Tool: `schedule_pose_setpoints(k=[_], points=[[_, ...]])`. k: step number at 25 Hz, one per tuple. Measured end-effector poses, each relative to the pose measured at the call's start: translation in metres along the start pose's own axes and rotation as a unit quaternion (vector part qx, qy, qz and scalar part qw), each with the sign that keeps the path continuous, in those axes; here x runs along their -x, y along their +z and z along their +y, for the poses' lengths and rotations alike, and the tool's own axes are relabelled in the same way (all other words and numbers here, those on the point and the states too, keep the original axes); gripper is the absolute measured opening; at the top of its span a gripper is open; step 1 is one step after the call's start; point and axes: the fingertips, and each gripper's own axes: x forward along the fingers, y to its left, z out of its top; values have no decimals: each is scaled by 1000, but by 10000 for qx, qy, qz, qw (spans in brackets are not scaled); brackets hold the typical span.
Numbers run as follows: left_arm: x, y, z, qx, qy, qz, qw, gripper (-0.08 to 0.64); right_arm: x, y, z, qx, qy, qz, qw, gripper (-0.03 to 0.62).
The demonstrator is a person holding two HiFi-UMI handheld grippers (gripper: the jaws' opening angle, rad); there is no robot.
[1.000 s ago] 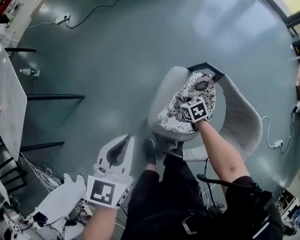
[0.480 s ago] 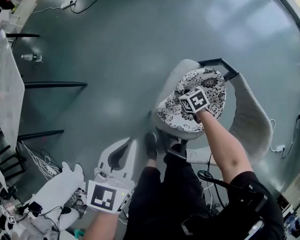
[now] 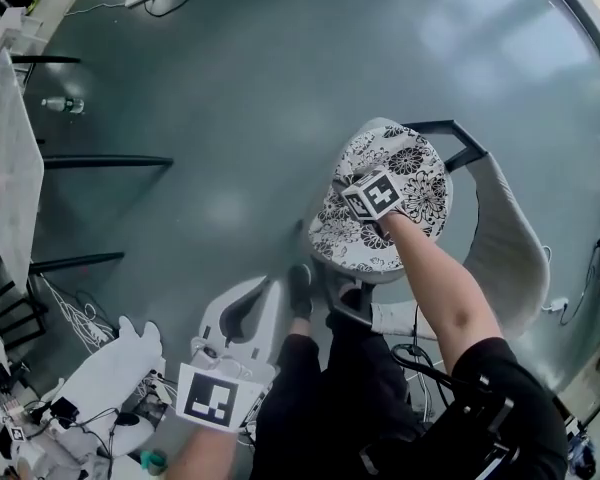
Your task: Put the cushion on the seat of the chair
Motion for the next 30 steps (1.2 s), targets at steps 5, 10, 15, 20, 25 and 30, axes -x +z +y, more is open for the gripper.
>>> schedule_pose_setpoints(k=[5,10,15,20,25,30], points=[[-10,-4,13,216,129,-73,9997,9,-21,8,-5,-385,-30,-384,9985,37],[-15,-9,22,232,279,-58,9993,9,-34,2,-14,-397,-233,-407,9981,69],[-18,-15,35,380,418,-61,9984,9,-43,2,-14,-355,-370,-321,9982,98],[-19,-19,39,413,429,-84,9982,9,-51,-1,-13,-106,-489,-212,9985,120],[-33,-33,54,538,531,-88,9971,9,-55,2,-15,-127,-601,-278,9977,151],[-61,-46,64,618,495,-103,9968,9,-57,4,-9,-93,-550,-328,9979,204]])
